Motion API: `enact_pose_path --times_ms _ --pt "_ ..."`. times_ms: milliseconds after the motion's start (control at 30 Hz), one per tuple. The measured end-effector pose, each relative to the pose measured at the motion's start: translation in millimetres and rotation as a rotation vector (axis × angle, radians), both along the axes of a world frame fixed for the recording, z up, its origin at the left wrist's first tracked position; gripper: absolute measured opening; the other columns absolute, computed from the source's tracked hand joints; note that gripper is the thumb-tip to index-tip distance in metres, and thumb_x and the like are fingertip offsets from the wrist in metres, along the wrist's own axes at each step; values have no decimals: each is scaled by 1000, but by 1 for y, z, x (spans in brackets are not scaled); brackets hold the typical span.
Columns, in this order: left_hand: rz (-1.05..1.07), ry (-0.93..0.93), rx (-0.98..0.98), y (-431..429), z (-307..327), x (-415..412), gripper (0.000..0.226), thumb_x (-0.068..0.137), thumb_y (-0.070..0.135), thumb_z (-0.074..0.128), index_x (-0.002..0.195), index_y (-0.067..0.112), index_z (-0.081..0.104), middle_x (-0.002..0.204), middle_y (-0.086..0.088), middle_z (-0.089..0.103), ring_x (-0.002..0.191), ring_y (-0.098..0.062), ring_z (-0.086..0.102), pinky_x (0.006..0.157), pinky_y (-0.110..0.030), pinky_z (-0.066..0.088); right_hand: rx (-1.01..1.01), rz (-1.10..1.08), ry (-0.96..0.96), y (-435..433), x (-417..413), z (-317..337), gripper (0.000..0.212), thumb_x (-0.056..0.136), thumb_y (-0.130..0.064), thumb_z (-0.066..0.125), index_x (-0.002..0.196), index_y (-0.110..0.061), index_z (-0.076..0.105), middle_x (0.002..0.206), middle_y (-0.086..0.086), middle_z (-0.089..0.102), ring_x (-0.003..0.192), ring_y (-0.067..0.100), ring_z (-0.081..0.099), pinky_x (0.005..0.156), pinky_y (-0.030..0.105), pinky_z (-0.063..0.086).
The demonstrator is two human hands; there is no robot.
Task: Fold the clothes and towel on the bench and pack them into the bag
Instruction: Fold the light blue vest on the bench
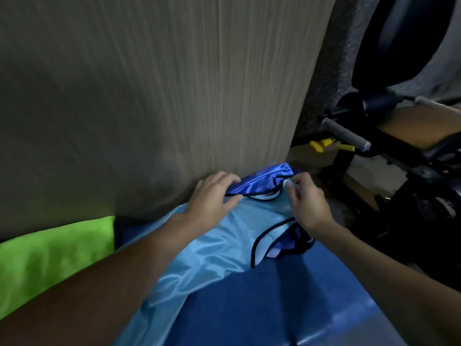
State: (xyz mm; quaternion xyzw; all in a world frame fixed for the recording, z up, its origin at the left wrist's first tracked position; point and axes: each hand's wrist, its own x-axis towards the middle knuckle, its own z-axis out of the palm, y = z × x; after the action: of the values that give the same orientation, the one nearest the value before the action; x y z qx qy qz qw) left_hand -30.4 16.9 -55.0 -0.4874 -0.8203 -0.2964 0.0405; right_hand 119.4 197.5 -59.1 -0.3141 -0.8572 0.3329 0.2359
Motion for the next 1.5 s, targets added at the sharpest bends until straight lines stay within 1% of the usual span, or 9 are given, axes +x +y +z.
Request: enact_pose_path --times_ms 133,300,500,667,933,1033,1133,1300,1500 --pt "-157 177 -148 -2 -34 2 41 91 50 44 114 27 70 119 10 59 115 -12 51 95 -38 37 117 -31 -181 6 -7 -29 59 91 -45 60 138 -15 40 131 8 53 126 29 45 104 47 33" --pt "-127 159 -295 0 -48 2 42 102 45 44 140 29 53 143 13 47 134 -9 38 109 -33 23 256 -70 -369 10 -4 -42 74 89 -62 53 144 -17 31 137 7 42 130 28 34 107 47 24" --pt "-17 45 -81 -42 -18 18 40 90 40 42 108 20 72 118 7 63 115 -14 56 96 -27 30 429 -113 -180 -24 5 -16 60 88 -43 64 136 -12 45 130 14 44 119 35 38 97 49 28" --pt "133 7 54 -137 -5 30 28 86 28 48 98 19 72 103 5 68 99 -20 62 90 -44 49 295 153 -69 -102 1 6 41 91 -31 60 128 -14 51 122 9 52 118 32 43 97 46 29" --pt "540 -46 146 -313 -10 77 15 86 8 58 87 15 70 89 6 66 85 -6 58 81 -16 43 259 740 -18 -271 3 -6 32 85 -33 48 111 -21 64 113 -4 62 114 18 53 93 33 33" --pt "704 -180 154 -356 -26 102 13 87 2 68 89 15 68 88 1 66 83 -10 60 75 -17 45 279 867 -92 -306 8 -19 42 88 -34 49 127 -23 59 133 -6 54 131 10 40 104 25 20" --pt "809 -308 133 -370 -44 115 22 85 30 69 97 13 65 93 -4 63 84 -12 57 74 -24 40 373 1004 -268 -318 6 -31 55 94 -41 52 146 -33 38 153 -15 31 143 3 20 114 29 9" --pt "787 -488 25 -364 -50 98 39 89 36 69 124 18 62 112 7 65 101 -10 61 87 -29 48 501 976 -442 -313 7 -32 55 94 -42 51 146 -35 35 151 -15 35 140 5 27 111 30 11" --pt "647 -451 -43 -352 -48 98 11 86 11 69 77 12 62 67 1 60 61 -14 57 50 -24 36 580 935 -552 -293 25 -27 57 91 -32 54 144 -41 34 152 -25 26 140 -2 24 105 25 12"
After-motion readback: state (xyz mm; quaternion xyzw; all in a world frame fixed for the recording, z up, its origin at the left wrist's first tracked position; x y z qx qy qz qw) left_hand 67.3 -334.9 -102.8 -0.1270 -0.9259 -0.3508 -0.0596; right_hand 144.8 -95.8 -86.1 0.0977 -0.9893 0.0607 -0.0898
